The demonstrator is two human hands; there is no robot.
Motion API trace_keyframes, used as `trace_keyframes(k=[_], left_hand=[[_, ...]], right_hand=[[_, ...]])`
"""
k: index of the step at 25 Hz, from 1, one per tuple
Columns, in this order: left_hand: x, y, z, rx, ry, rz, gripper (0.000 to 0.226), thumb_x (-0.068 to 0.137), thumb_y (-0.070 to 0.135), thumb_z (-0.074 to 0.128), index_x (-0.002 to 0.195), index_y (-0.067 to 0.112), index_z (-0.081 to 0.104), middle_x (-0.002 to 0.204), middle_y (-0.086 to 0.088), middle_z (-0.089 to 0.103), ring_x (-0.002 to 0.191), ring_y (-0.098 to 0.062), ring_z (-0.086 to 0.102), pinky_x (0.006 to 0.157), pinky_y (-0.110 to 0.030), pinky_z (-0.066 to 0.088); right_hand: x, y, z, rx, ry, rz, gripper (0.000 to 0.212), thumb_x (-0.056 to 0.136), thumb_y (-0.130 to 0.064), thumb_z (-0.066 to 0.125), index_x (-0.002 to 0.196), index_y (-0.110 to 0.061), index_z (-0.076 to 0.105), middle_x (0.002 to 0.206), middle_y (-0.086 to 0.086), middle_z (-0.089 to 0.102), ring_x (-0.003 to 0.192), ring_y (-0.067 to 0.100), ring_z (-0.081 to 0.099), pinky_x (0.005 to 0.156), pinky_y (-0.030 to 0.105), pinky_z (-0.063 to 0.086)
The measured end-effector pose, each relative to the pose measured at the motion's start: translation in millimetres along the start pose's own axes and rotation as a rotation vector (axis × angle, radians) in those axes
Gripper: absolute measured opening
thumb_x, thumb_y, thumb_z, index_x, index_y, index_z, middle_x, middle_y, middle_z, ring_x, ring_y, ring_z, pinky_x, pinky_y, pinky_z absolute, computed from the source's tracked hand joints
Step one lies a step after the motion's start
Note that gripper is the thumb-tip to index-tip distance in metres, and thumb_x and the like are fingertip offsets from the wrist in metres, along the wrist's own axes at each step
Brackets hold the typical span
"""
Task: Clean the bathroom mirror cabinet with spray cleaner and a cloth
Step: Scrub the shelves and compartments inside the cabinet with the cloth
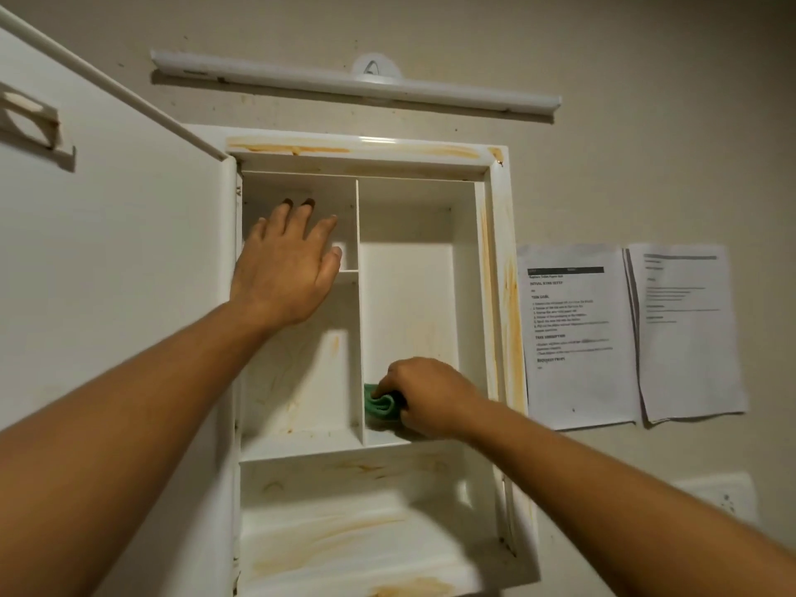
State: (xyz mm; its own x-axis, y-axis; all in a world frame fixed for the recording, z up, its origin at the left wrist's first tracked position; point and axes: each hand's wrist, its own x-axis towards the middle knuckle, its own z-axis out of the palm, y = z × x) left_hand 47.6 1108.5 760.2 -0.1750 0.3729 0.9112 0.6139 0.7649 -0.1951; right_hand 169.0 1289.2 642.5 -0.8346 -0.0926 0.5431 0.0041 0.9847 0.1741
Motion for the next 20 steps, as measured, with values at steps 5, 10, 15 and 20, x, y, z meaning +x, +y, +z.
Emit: trace_keyframes(k=[5, 10, 15, 20], left_hand=[[-2, 1, 0, -0.020, -0.005, -0.019, 0.069, 0.100, 0.053, 0.013, 0.160, 0.024, 0.031, 0.166, -0.012, 0.028, 0.154, -0.036, 0.020, 0.120, -0.056, 0.026], [-1, 1, 0, -0.043, -0.010, -0.021, 0.070, 0.099, 0.052, 0.013, 0.160, 0.025, 0.030, 0.167, -0.011, 0.027, 0.155, -0.034, 0.020, 0.120, -0.056, 0.026], [0, 1, 1, -0.006, 0.001, -0.015, 0.070, 0.098, 0.050, 0.011, 0.160, 0.023, 0.030, 0.166, -0.013, 0.028, 0.154, -0.036, 0.021, 0.121, -0.058, 0.026], [-6, 5, -1, -0.012, -0.055, -0.054, 0.062, 0.105, 0.048, 0.017, 0.162, 0.025, 0.022, 0.169, -0.013, 0.021, 0.156, -0.037, 0.015, 0.123, -0.061, 0.018]], right_hand=[[40, 11, -103, -0.276, 0.515, -0.025, 0.014, 0.095, -0.029, 0.071, 0.106, -0.022, 0.076, 0.096, -0.002, 0.069, 0.091, 0.017, 0.060, 0.077, 0.035, 0.057], [67, 19, -75, -0.270, 0.551, 0.212, 0.015, 0.099, -0.019, 0.064, 0.112, -0.014, 0.069, 0.102, 0.006, 0.065, 0.093, 0.022, 0.063, 0.074, 0.032, 0.053], [19, 9, 1, -0.144, 0.341, 0.286, 0.020, 0.091, -0.023, 0.070, 0.110, -0.019, 0.065, 0.099, 0.001, 0.063, 0.085, 0.020, 0.060, 0.071, 0.031, 0.054], [-5, -5, -28, 0.057, -0.057, 0.288, 0.013, 0.087, -0.009, 0.067, 0.093, -0.021, 0.067, 0.091, -0.001, 0.066, 0.083, 0.019, 0.063, 0.079, 0.041, 0.060]])
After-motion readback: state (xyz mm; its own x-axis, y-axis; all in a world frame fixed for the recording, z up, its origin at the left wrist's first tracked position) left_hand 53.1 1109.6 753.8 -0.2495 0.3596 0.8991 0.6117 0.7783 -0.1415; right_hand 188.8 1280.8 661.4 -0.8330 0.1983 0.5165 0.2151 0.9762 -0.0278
